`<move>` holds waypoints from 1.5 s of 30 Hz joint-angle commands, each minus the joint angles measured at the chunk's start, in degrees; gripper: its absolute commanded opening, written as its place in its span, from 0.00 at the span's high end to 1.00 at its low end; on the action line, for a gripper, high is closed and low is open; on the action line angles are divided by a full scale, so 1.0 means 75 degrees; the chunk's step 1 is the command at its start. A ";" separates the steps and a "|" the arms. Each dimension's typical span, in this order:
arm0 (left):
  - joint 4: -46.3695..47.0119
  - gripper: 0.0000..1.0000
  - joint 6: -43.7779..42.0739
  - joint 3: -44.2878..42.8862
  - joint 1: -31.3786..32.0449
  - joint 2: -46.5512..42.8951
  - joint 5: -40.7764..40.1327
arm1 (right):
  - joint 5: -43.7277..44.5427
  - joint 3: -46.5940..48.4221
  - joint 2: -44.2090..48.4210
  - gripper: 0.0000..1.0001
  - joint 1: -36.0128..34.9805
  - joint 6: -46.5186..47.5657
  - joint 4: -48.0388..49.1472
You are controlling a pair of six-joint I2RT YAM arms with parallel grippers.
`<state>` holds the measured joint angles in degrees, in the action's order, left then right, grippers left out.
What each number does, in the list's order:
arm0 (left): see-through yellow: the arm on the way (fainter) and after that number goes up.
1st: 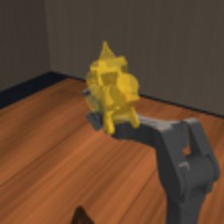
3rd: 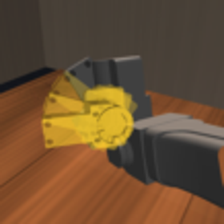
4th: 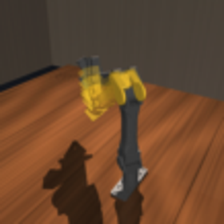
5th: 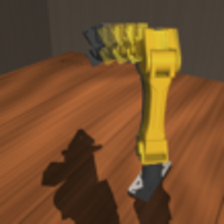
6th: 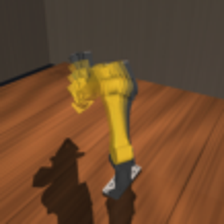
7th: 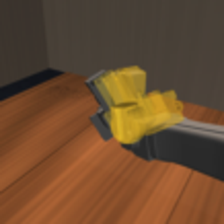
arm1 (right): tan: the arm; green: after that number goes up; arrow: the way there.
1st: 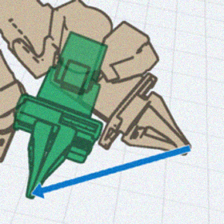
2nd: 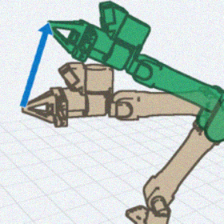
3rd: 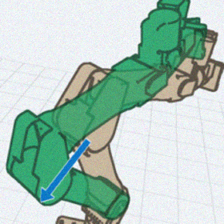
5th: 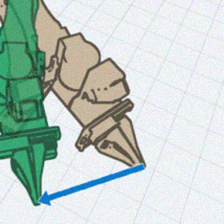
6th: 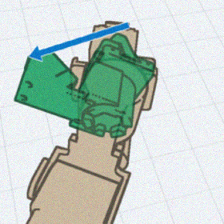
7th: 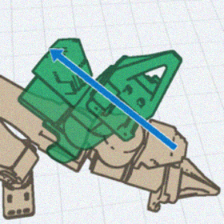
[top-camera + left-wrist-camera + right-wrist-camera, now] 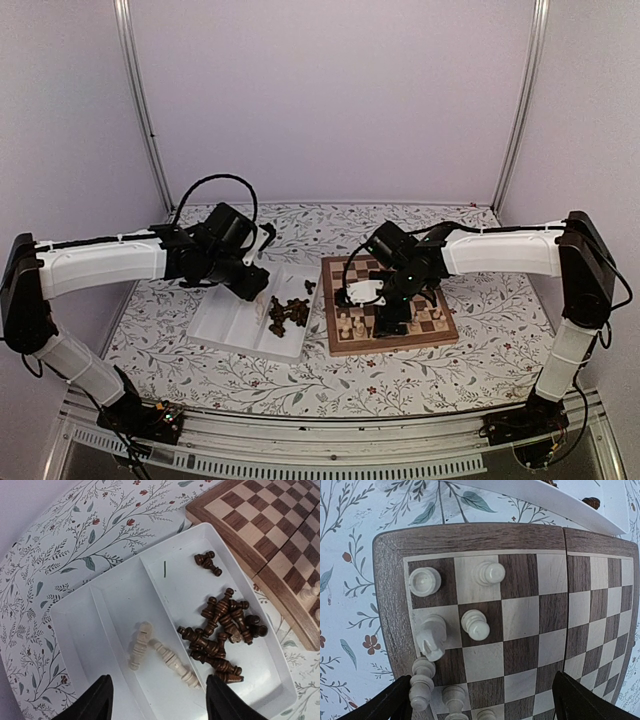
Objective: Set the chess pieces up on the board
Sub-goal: Adjust the chess piece on the chessboard.
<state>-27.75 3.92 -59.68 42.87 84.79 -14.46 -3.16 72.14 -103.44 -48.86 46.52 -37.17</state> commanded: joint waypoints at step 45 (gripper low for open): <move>-0.0007 0.35 0.0333 0.0334 -0.0068 -0.0139 0.0147 | -0.0229 0.0096 -0.0215 0.01 -0.0058 -0.0309 0.0195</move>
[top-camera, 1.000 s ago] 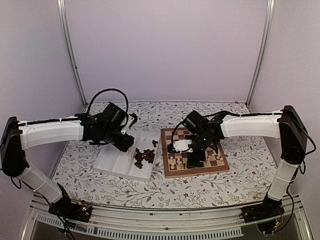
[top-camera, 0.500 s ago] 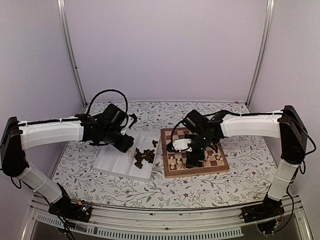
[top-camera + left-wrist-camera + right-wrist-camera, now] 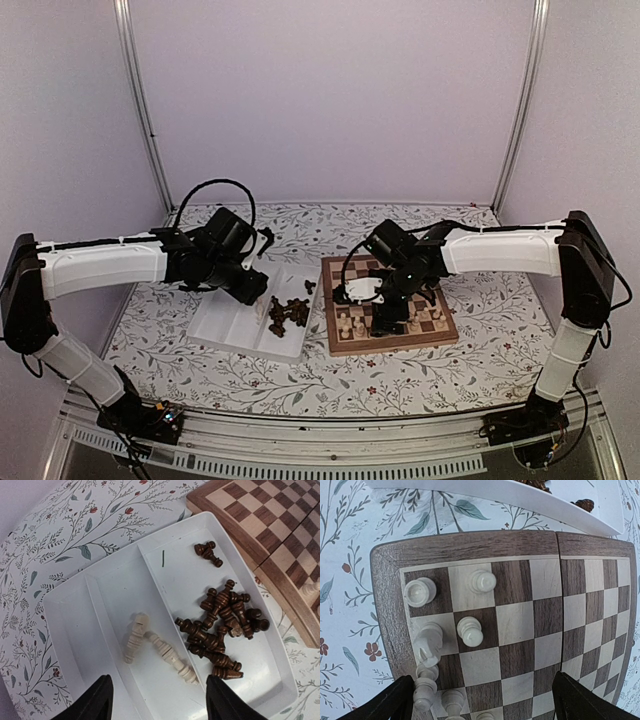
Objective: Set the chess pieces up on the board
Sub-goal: Adjust the chess piece on the chessboard.
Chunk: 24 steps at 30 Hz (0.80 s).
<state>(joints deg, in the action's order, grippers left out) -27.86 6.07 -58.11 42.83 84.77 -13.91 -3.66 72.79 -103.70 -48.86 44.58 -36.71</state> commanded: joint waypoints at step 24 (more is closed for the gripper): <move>0.0128 0.35 0.0024 0.0246 -0.0062 0.0005 0.0155 | 0.0285 -0.0001 -0.0523 0.01 -0.0045 -0.0153 0.0349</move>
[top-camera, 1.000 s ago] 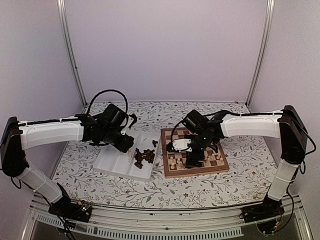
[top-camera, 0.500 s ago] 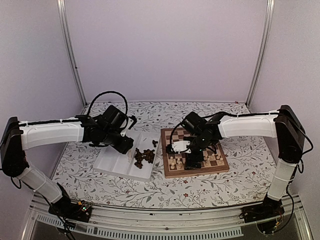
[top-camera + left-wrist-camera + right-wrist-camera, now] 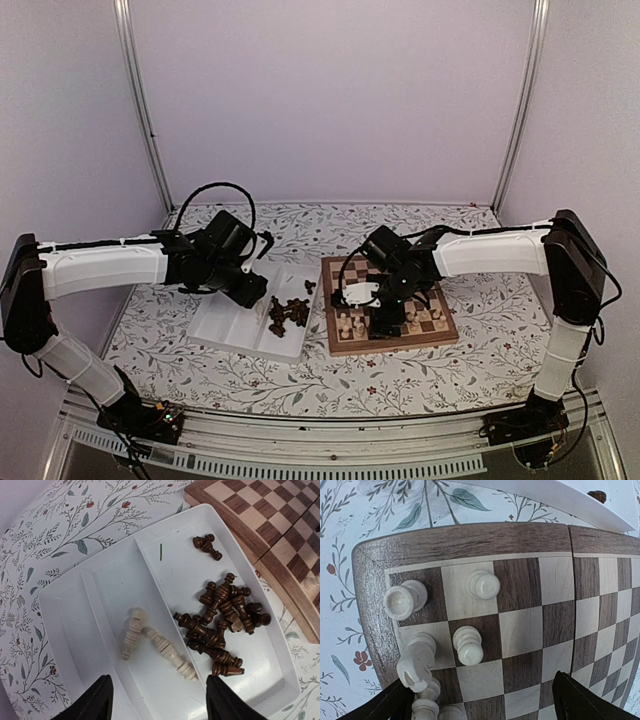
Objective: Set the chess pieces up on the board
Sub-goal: Adjust the chess piece on the chessboard, then pick up the chess piece from the storage box.
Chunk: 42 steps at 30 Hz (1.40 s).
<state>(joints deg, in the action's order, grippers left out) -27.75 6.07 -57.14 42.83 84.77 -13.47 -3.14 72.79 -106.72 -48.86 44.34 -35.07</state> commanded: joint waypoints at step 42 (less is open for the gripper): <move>-0.0746 0.64 0.2663 -0.0546 -0.0715 0.1724 0.1106 | -0.3293 0.2300 0.1312 0.12 0.2889 -0.2266 -0.0423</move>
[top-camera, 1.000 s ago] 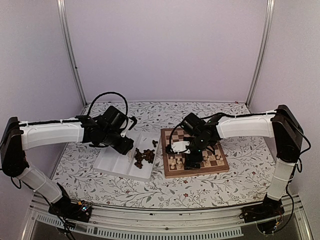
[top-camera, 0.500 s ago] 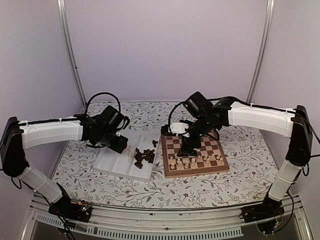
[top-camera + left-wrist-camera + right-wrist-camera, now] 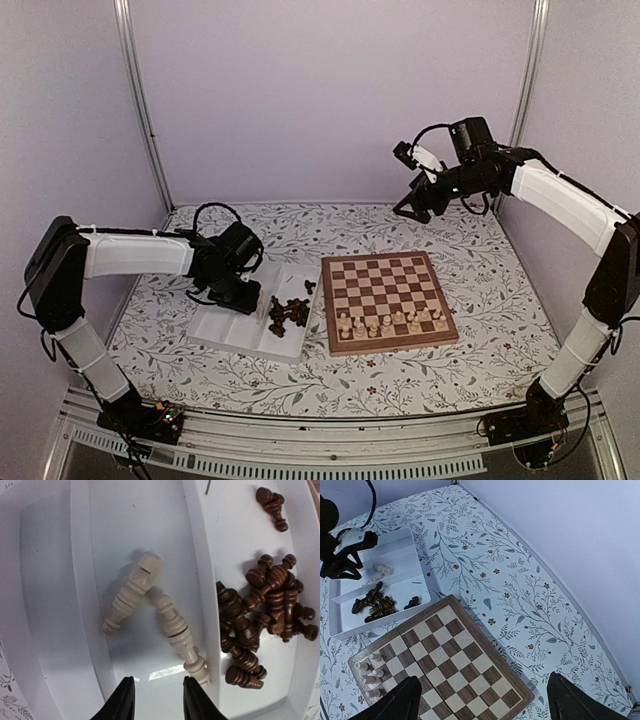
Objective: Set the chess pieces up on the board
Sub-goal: Pick up the chess piece from the storage box.
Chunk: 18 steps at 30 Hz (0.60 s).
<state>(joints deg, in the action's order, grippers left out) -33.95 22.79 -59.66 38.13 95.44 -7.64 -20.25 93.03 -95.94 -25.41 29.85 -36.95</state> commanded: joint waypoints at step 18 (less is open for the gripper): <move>0.0469 0.60 0.0688 -0.0391 -0.0096 0.1365 0.0736 | -0.1404 -0.0583 -0.0469 0.18 -0.0243 -0.0171 -0.0246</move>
<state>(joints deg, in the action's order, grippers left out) -30.83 27.24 -61.84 37.95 102.94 -3.88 -29.17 89.17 -98.26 -27.31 29.10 -38.20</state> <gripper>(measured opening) 0.404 0.825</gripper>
